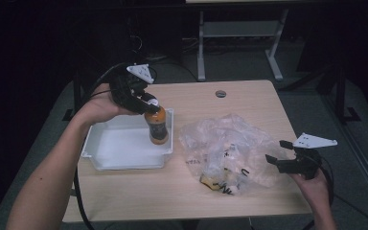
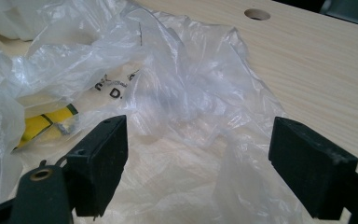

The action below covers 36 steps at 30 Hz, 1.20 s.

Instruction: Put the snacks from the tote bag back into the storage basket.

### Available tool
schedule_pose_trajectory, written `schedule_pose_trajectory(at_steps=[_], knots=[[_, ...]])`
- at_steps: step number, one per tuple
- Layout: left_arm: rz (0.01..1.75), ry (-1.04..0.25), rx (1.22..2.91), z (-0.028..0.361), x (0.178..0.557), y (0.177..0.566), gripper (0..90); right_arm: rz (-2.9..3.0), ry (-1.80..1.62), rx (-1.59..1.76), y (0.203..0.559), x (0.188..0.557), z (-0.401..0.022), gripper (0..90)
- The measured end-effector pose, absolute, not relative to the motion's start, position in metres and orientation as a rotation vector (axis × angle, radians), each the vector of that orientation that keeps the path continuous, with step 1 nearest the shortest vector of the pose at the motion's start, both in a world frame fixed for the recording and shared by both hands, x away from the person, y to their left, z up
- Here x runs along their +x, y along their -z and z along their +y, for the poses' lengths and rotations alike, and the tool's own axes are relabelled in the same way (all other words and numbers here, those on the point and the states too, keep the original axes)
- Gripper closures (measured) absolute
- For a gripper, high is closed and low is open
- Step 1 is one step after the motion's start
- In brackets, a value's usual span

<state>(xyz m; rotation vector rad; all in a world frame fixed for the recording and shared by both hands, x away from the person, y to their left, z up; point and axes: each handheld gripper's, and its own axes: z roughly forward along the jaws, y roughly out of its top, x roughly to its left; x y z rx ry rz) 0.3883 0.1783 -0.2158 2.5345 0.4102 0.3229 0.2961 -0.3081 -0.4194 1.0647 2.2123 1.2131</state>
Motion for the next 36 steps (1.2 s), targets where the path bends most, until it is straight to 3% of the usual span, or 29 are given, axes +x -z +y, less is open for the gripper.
schedule_pose_trajectory(at_steps=[36], knots=[[0.446,-0.203,2.575,0.187,0.405,0.301,58.7,2.178,-1.217,1.102,0.419,0.291,-0.310,19.0]])
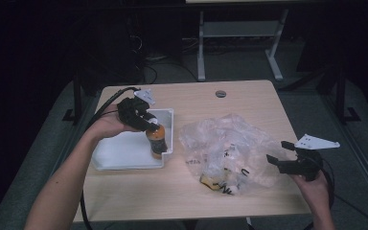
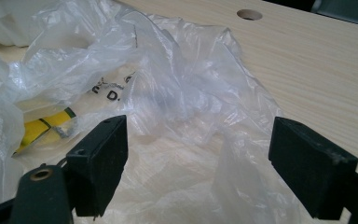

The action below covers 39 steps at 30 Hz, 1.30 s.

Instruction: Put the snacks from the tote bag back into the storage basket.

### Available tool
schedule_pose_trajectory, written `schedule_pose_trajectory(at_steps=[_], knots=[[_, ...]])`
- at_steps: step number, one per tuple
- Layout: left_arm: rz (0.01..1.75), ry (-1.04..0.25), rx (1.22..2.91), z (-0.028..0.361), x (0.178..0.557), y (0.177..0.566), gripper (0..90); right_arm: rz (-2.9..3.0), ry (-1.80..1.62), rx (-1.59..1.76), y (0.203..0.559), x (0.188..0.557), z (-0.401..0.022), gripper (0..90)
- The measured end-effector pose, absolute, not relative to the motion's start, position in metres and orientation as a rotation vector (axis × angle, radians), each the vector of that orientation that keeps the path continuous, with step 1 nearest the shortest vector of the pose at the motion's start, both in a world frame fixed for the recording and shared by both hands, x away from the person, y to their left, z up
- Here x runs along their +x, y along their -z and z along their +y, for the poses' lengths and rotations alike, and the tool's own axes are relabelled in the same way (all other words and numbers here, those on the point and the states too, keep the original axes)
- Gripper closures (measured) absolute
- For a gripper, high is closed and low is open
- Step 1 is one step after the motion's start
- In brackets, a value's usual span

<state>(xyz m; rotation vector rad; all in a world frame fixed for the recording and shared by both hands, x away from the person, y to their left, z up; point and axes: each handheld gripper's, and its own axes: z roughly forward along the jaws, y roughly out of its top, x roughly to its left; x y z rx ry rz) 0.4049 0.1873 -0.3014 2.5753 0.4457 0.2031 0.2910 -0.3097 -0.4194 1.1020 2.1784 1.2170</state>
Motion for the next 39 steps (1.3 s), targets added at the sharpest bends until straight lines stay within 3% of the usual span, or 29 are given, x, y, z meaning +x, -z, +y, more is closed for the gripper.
schedule_pose_trajectory(at_steps=[32,39], knots=[[0.428,-0.174,2.541,0.1901,0.3993,0.3097,58.1,2.192,-1.216,1.091,0.4197,0.2896,-0.3089,19.1],[0.440,-0.155,2.543,0.1925,0.3973,0.3102,54.2,2.198,-1.209,1.096,0.4208,0.2881,-0.3082,18.9]])
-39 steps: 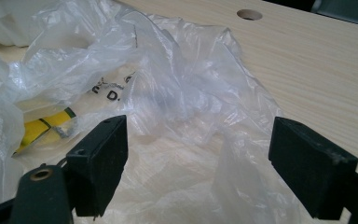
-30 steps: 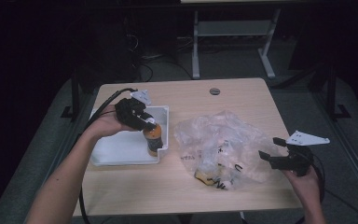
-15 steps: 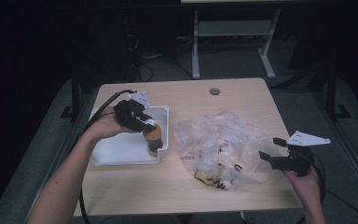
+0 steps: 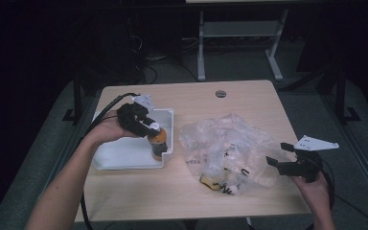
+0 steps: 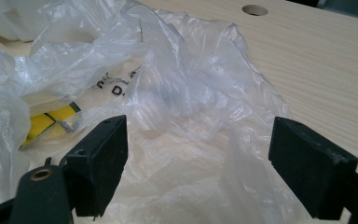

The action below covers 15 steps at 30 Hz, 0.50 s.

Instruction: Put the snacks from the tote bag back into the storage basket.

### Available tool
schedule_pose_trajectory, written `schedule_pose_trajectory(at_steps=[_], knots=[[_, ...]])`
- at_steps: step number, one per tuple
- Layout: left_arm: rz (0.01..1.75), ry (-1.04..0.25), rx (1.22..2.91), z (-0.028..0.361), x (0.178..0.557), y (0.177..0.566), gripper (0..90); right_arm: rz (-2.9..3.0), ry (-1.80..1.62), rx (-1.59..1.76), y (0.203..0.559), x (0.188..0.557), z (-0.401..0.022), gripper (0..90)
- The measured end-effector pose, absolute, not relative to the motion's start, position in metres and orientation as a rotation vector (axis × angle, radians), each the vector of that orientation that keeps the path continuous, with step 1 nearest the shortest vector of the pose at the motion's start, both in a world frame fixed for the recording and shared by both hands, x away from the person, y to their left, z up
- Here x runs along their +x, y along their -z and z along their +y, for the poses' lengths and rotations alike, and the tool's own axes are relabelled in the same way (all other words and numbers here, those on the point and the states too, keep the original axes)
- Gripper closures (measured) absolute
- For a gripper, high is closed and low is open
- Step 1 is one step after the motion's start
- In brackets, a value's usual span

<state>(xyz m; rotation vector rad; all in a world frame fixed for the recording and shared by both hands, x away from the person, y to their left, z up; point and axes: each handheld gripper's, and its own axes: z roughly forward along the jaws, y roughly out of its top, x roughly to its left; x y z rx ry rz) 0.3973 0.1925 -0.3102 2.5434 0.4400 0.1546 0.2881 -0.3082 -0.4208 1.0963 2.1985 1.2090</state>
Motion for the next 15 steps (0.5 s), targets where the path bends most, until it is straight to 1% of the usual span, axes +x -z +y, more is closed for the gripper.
schedule_pose_trajectory(at_steps=[5,11,15], knots=[[0.463,-0.158,2.491,0.198,0.394,0.303,49.2,2.193,-1.207,1.108,0.421,0.286,-0.309,18.7],[0.464,-0.169,2.497,0.201,0.393,0.297,40.8,2.187,-1.195,1.116,0.421,0.283,-0.311,18.7],[0.467,-0.176,2.480,0.202,0.392,0.294,38.0,2.184,-1.185,1.120,0.422,0.281,-0.312,18.6]])
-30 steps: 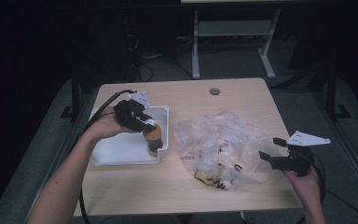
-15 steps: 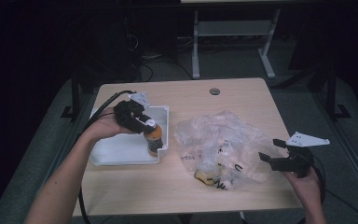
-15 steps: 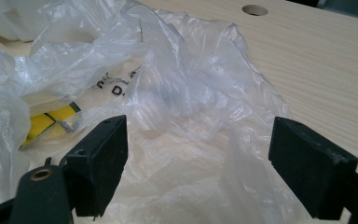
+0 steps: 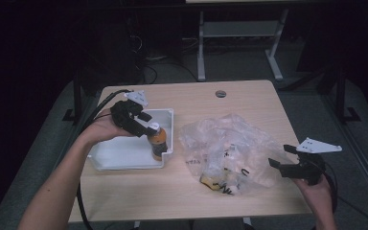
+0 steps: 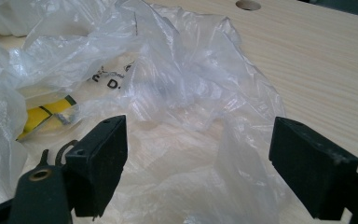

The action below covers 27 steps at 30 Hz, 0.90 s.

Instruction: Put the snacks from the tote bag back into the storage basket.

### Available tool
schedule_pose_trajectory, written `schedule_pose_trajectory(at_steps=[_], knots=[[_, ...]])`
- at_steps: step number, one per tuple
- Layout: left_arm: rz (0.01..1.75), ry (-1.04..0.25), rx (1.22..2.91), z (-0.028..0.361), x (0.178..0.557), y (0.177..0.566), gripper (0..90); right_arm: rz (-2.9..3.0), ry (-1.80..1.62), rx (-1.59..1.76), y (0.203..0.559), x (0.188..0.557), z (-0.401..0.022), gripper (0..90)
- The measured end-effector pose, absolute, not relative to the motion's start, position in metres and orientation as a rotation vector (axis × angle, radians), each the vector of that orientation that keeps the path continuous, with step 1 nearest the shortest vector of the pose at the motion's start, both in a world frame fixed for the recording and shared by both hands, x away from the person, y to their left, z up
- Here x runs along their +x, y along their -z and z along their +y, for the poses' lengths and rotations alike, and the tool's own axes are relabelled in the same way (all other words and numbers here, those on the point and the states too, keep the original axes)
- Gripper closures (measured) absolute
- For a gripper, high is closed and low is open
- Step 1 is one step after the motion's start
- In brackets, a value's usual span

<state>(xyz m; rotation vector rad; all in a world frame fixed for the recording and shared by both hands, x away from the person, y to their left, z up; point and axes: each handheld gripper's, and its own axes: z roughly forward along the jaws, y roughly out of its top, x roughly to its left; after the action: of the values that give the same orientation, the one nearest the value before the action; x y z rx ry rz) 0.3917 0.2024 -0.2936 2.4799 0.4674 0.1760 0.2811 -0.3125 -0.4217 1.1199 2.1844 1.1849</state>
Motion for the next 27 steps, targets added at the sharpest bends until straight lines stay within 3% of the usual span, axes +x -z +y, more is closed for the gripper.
schedule_pose_trajectory(at_steps=[27], knots=[[0.545,-0.187,2.427,0.229,0.381,0.302,33.6,2.192,-1.189,1.118,0.422,0.283,-0.310,18.6]])
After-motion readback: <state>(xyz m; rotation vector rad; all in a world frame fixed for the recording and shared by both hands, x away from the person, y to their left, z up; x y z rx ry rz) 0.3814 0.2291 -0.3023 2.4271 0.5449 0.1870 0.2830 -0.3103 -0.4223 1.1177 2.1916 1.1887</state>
